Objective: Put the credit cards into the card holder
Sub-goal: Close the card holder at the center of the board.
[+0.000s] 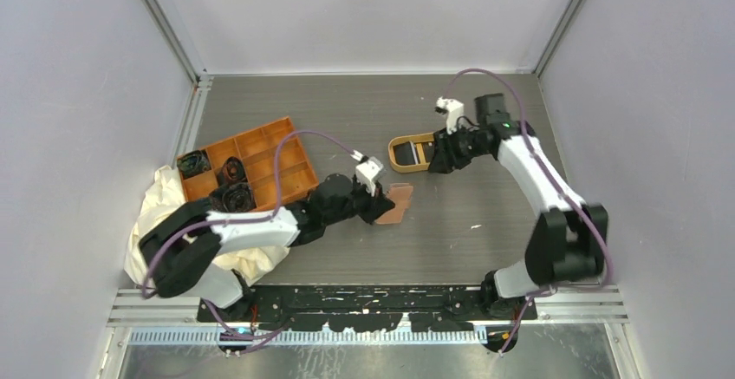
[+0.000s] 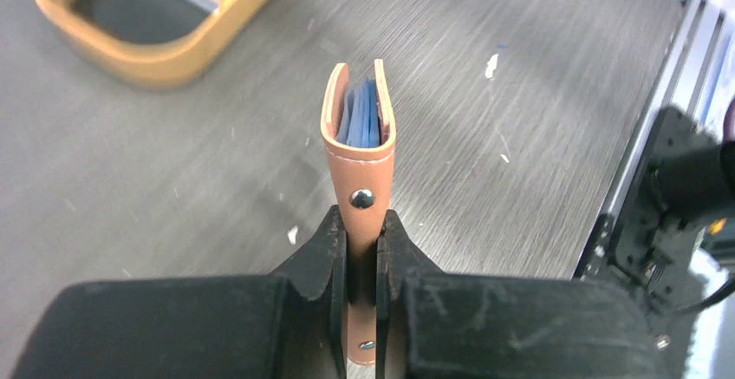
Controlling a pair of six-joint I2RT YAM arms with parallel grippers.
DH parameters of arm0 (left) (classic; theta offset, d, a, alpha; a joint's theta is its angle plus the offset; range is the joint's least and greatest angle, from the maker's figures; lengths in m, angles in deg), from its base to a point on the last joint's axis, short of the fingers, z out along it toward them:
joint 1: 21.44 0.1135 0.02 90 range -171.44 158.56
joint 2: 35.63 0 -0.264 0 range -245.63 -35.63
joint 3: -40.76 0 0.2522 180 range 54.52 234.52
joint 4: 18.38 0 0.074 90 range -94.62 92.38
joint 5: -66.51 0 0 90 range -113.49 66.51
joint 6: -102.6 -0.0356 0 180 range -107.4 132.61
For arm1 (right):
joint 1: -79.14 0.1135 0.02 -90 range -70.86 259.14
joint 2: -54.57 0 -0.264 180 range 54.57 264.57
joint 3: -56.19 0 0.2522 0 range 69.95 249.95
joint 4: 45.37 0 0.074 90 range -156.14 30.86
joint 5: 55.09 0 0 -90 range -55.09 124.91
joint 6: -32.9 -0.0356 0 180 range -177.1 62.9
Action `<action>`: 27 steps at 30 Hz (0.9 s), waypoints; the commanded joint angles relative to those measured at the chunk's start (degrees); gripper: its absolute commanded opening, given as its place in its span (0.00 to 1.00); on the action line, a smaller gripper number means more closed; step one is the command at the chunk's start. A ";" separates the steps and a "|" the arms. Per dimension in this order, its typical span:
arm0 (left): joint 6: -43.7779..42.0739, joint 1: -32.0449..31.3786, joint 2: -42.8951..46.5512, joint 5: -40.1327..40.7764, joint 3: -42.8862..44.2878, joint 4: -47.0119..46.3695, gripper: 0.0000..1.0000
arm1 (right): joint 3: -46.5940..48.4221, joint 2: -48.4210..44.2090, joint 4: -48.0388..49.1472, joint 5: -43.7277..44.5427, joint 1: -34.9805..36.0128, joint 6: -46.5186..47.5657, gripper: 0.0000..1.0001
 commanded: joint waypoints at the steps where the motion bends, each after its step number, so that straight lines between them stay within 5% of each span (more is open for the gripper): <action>1: -38.77 -8.07 9.21 11.94 -0.67 1.71 0.00 | -6.65 -13.86 11.66 -5.02 -2.89 0.36 0.54; 5: -61.75 -15.05 7.90 14.90 -1.20 0.11 0.00 | -14.53 -20.42 22.08 -7.89 -4.90 0.21 0.82; 10: -81.66 -19.20 -4.06 23.48 2.65 -1.77 0.00 | -15.39 -19.34 23.24 -7.09 -6.73 -0.75 0.97; 14: -95.94 -21.39 -15.42 29.58 2.48 -16.74 0.00 | -14.61 -17.48 21.96 -6.53 -7.13 -1.27 1.00; 17: -99.64 -22.33 -20.93 30.22 2.30 -24.31 0.00 | -14.77 -16.89 22.09 -6.86 -7.13 -1.36 0.99; 23: -95.32 -24.14 -24.55 30.14 1.15 -23.58 0.02 | -15.35 -16.21 22.46 -8.13 -7.08 -1.09 0.99; 27: -89.44 -25.46 -23.89 30.10 1.69 -16.96 0.29 | -16.95 -17.76 24.88 -8.54 -7.13 -1.10 0.99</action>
